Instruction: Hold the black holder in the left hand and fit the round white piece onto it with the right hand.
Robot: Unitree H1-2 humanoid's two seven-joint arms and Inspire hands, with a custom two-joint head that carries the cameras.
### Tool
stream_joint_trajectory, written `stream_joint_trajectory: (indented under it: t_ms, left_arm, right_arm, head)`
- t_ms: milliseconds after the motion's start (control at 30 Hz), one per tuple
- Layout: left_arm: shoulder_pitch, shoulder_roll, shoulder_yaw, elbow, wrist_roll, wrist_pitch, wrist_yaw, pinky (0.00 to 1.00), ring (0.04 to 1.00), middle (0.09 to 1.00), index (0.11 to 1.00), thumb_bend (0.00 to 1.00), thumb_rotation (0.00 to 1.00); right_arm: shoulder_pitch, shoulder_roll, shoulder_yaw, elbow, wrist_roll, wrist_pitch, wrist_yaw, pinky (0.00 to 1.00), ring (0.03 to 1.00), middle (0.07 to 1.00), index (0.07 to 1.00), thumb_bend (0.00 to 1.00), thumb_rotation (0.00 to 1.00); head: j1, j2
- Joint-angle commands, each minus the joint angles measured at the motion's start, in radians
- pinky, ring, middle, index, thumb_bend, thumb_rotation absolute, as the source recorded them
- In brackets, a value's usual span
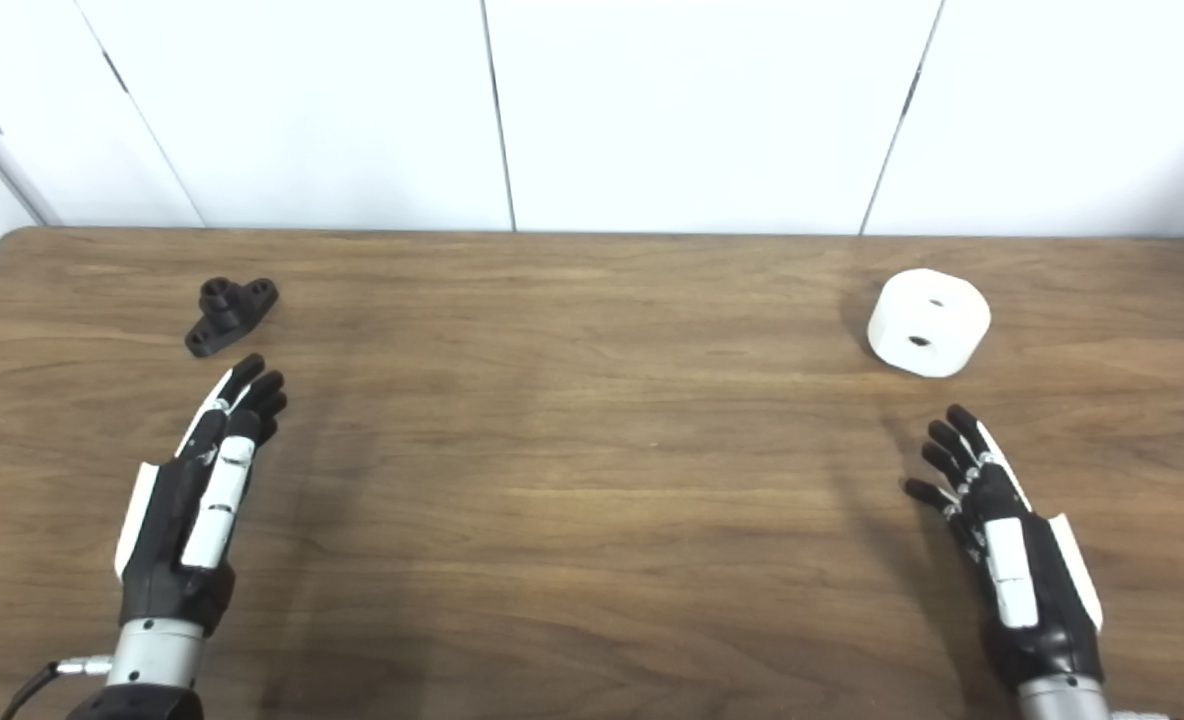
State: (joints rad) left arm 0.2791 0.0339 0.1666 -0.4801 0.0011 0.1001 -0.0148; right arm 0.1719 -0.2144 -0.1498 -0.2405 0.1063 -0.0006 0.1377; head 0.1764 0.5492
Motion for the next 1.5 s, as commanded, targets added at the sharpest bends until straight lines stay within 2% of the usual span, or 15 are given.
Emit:
stream_joint_trajectory:
  t_ms: [0,333,533,900,1000,1467]
  left_arm:
    - [0.168,-0.017,-0.009,-0.013,0.005,-0.034,0.004,0.95,0.915,0.911,0.931,0.47,0.77]
    - [0.17,-0.024,-0.022,-0.016,0.018,-0.024,0.005,0.94,0.92,0.916,0.935,0.47,0.76]
    - [0.172,-0.028,-0.033,0.0,0.028,-0.032,0.007,0.93,0.913,0.913,0.929,0.45,0.74]
    - [0.172,-0.04,-0.069,0.046,0.073,-0.074,0.028,0.9,0.893,0.896,0.92,0.47,0.69]
    - [0.171,-0.044,-0.078,0.046,0.086,-0.068,0.036,0.89,0.887,0.893,0.911,0.46,0.68]
    - [0.165,-0.049,-0.099,0.052,0.105,-0.066,0.049,0.87,0.881,0.887,0.899,0.42,0.59]
  right_arm:
    - [0.0,-0.017,-0.013,-0.017,0.0,-0.028,-0.006,0.82,0.917,0.926,0.95,0.66,1.0]
    - [-0.001,-0.024,-0.016,-0.006,0.011,-0.015,-0.001,0.83,0.919,0.929,0.953,0.69,1.0]
    - [0.0,-0.028,-0.016,0.015,0.018,-0.029,0.003,0.84,0.925,0.933,0.957,0.67,1.0]
    - [-0.007,-0.043,-0.015,0.075,0.044,-0.083,0.026,0.92,0.968,0.98,0.999,0.66,1.0]
    - [-0.003,-0.039,-0.015,0.067,0.019,-0.072,0.008,0.9,0.96,0.962,0.983,0.57,1.0]
    - [-0.003,-0.048,-0.021,0.068,0.027,-0.057,0.012,0.96,0.989,0.978,1.0,0.53,1.0]
  head:
    - [0.002,0.0]
    - [0.032,-0.011]
    - [0.088,-0.044]
    - [0.178,-0.117]
    - [0.193,-0.128]
    - [0.249,-0.146]
